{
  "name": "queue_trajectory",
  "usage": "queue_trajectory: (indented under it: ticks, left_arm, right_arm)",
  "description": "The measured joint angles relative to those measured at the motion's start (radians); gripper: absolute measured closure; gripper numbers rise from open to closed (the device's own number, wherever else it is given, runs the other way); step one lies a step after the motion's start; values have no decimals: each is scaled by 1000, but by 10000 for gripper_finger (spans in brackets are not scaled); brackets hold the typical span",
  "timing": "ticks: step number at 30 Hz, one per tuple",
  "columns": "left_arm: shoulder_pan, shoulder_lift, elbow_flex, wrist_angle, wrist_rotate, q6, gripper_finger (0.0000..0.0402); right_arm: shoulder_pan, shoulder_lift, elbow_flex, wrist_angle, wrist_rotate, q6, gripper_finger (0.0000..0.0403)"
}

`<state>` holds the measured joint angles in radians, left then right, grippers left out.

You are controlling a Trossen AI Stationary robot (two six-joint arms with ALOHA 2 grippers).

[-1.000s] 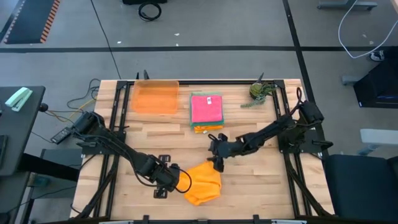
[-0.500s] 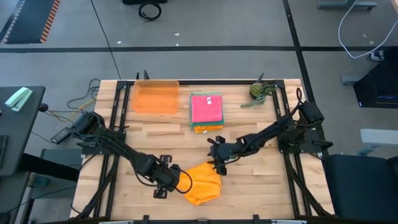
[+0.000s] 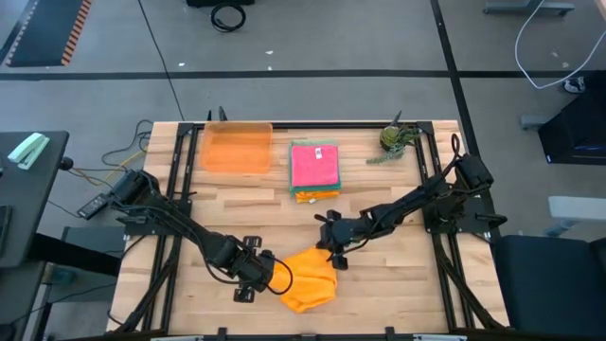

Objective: Fold microfiber towels
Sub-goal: Fold the orange towel

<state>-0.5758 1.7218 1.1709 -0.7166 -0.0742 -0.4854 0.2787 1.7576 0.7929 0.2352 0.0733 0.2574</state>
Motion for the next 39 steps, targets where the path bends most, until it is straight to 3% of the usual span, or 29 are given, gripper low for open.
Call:
queue_trajectory:
  ticks: [2, 6, 11, 16, 20, 24, 29, 34, 39]
  left_arm:
    - [1, 0, 0, 0, 0, 0, 394]
    - [0, 0, 0, 0, 0, 0, 380]
    - [3, 0, 0, -1, 0, 26, 393]
    - [10, -9, 27, -23, 0, 30, 386]
    - [29, -15, 148, -106, -52, 130, 393]
    - [60, -16, 373, -307, -212, 182, 390]
    - [96, -18, 641, -546, -345, 213, 392]
    - [126, -18, 816, -614, -465, 266, 392]
    - [114, -17, 849, -604, -471, 283, 396]
  right_arm:
    - [0, 0, 0, 0, -27, -8, 391]
    - [6, 0, 0, 0, -31, -6, 398]
    - [36, -72, 0, -69, 75, -2, 400]
    - [97, -260, 0, -217, 220, -1, 401]
    - [156, -446, 0, -277, 352, -30, 402]
    - [204, -631, 8, -302, 462, -92, 402]
    - [224, -783, 107, -407, 517, -186, 402]
    - [201, -785, 279, -635, 500, -234, 402]
    - [238, -698, 369, -827, 391, -155, 402]
